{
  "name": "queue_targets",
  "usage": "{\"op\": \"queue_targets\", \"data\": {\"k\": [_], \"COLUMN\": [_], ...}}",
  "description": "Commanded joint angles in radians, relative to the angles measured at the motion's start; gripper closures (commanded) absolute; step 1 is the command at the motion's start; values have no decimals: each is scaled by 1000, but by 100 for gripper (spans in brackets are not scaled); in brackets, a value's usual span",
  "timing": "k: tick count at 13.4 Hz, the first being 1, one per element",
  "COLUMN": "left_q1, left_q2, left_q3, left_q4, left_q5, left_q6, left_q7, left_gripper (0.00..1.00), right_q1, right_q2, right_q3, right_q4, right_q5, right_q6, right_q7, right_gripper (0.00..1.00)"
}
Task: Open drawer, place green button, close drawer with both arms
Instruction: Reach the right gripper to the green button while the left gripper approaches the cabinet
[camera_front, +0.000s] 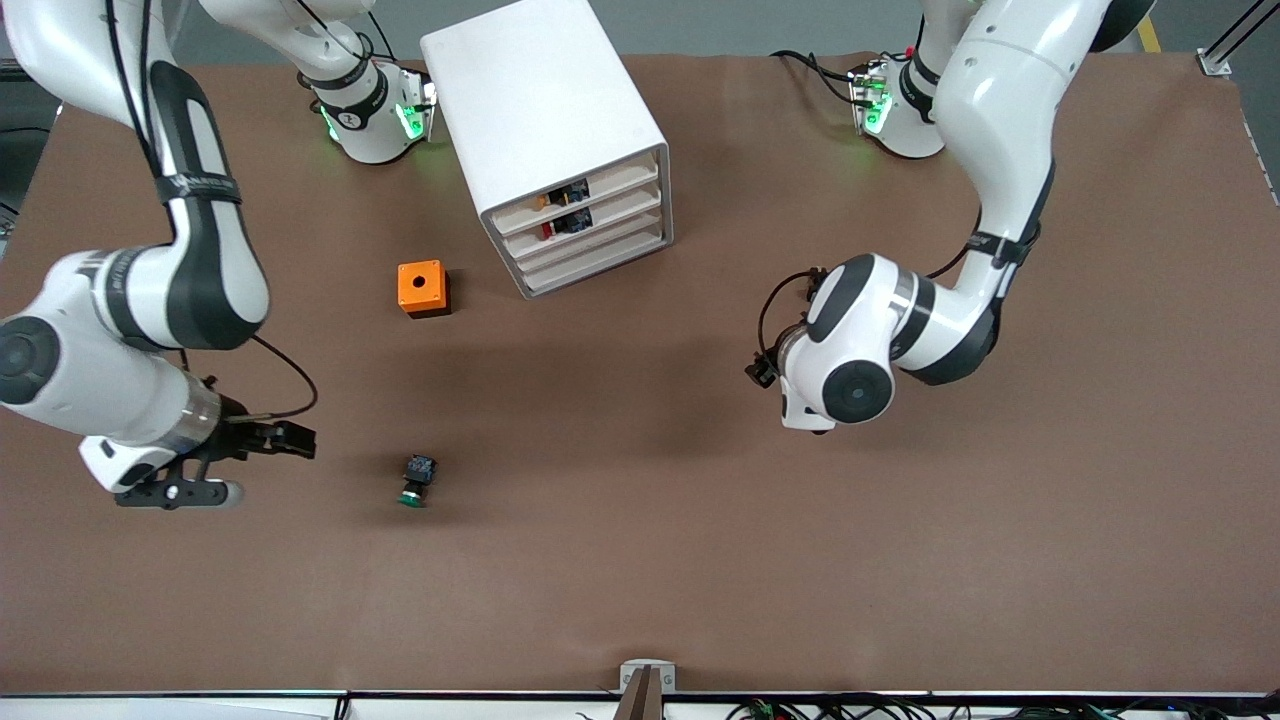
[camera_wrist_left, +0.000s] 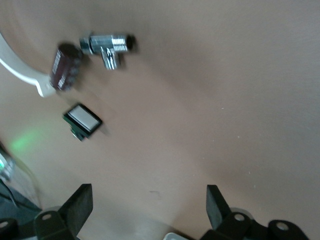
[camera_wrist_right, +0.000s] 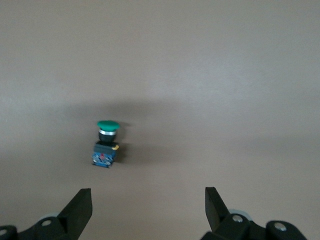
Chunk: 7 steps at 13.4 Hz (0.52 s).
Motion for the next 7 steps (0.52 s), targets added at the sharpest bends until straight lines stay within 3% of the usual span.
{"op": "queue_targets", "data": {"k": [1,4,7], "left_q1": [-18,-49,-87], "left_q2": [58,119,167], "left_q3": [5,5,5], "left_q4": [38,38,36], "left_q5": [-84,-188,-323], "left_q6": [-11,-11,-11], "left_q7": [-136,-324,-478], "left_gripper": [0,0,0], "right_q1": [58,95,121], "right_q2": [66,141,201], "right_q3": [-6,-6,-4], "right_q4": [12,7,-65], "right_q5": [7,9,9], "right_q6": [47,147,332], "right_q7": [210,365,445], "right_gripper": [0,0,0]}}
